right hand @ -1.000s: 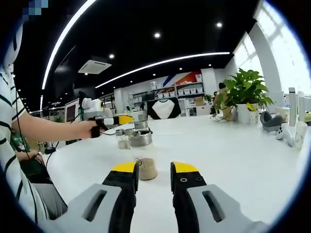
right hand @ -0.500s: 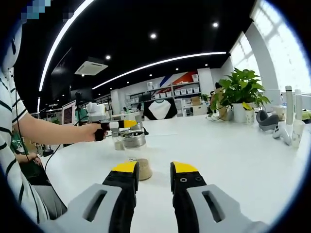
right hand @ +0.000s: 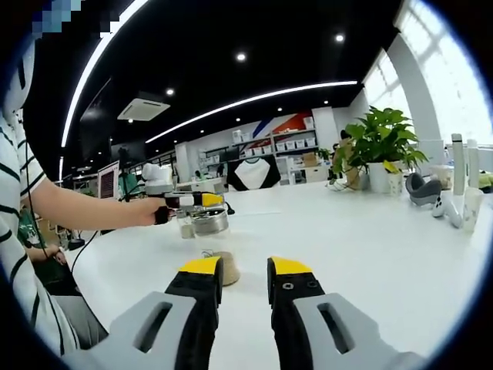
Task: Rotate the seasoning bottle until the label or dispensing opening points toward the visible target arrow and the bottle remains upright within the marked orientation range
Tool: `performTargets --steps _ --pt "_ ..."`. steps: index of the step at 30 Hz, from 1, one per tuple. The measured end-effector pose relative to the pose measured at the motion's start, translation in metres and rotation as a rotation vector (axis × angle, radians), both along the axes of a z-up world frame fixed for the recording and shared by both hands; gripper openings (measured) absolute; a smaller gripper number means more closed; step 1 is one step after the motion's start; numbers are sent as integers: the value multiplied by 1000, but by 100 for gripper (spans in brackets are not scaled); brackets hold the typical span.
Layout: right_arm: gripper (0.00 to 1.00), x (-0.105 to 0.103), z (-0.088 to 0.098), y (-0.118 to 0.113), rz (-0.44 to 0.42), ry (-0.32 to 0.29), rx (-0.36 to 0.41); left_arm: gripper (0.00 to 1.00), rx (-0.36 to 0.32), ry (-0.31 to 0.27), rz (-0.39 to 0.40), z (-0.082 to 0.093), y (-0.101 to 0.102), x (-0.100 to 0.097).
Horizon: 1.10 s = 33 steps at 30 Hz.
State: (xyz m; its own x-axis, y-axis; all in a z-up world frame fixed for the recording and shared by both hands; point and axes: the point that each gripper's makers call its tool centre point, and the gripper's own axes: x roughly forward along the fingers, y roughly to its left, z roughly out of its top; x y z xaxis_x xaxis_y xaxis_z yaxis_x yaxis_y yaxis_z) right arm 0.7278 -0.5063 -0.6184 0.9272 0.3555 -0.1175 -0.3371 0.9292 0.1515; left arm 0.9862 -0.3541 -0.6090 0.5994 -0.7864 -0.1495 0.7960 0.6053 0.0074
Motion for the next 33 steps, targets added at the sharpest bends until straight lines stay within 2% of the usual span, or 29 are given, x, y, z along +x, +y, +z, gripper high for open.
performTargets --steps 8,15,20,24,28,33 --pt "20 -1 -2 -4 -6 6 1 42 27 -14 17 -3 3 5" --pt "18 -1 -2 -2 1 6 1 42 23 -2 14 -2 2 4" --pt "18 -2 -1 -1 8 4 -15 41 55 27 30 -2 3 4" --pt "18 -3 0 -2 8 -1 -14 41 74 38 18 -1 3 -5" --pt "17 -4 1 0 10 -1 -10 41 85 13 8 5 5 -17" --pt "16 -5 4 5 18 -10 -5 41 28 12 13 17 12 -29"
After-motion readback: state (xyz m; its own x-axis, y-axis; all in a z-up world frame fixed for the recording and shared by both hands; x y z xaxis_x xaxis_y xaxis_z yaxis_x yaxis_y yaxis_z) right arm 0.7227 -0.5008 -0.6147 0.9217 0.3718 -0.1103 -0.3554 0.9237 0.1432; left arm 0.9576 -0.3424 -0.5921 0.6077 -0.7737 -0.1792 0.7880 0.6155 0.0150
